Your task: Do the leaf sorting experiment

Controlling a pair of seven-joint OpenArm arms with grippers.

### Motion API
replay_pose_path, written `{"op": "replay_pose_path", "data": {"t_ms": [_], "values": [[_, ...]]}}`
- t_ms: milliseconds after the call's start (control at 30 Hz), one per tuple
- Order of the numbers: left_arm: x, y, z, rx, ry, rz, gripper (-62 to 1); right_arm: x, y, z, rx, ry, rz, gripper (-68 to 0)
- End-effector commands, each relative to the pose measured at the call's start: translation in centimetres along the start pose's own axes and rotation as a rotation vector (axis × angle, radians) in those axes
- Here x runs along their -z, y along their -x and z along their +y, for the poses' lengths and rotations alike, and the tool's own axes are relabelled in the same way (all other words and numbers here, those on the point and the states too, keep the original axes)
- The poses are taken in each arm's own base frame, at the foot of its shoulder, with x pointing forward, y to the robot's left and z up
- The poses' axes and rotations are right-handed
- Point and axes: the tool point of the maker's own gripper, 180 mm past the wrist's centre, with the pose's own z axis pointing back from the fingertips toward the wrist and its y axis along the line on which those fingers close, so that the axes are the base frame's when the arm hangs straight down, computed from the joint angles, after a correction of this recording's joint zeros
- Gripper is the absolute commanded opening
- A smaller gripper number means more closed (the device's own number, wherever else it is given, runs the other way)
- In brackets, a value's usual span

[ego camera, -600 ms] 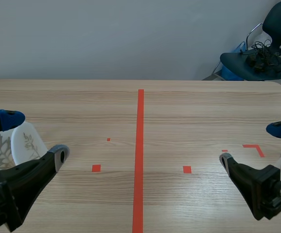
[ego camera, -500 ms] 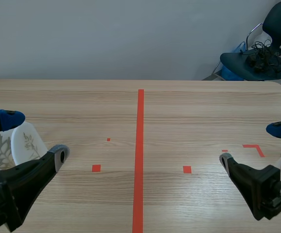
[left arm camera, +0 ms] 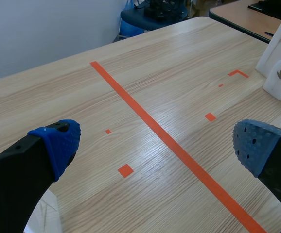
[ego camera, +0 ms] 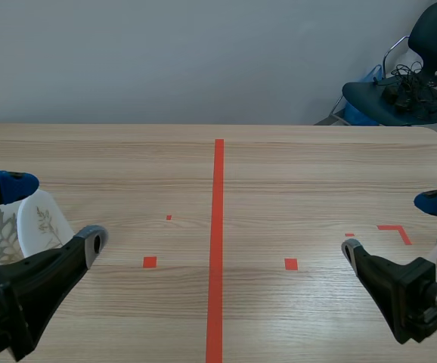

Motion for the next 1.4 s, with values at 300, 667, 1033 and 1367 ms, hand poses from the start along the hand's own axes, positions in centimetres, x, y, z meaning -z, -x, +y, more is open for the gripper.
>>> {"op": "replay_pose_path", "data": {"t_ms": [300, 667, 1033, 1367], "values": [[0.10, -0.74, -0.24, -0.004, 0.004, -0.027, 1.4, 0.11, -1.13, -0.41, -0.015, 0.007, -0.034, 0.4], [0.11, -0.76, -0.24, -0.004, 0.004, -0.028, 1.4, 0.12, -1.04, -0.37, -0.005, 0.014, -0.034, 0.4], [0.11, -0.76, -0.24, -0.004, 0.004, -0.028, 1.4, 0.12, -1.06, -0.38, -0.005, 0.014, -0.035, 0.4], [0.11, -0.76, -0.26, -0.004, 0.005, -0.028, 1.4, 0.12, -1.06, -0.38, -0.005, 0.014, -0.035, 0.4]]}}
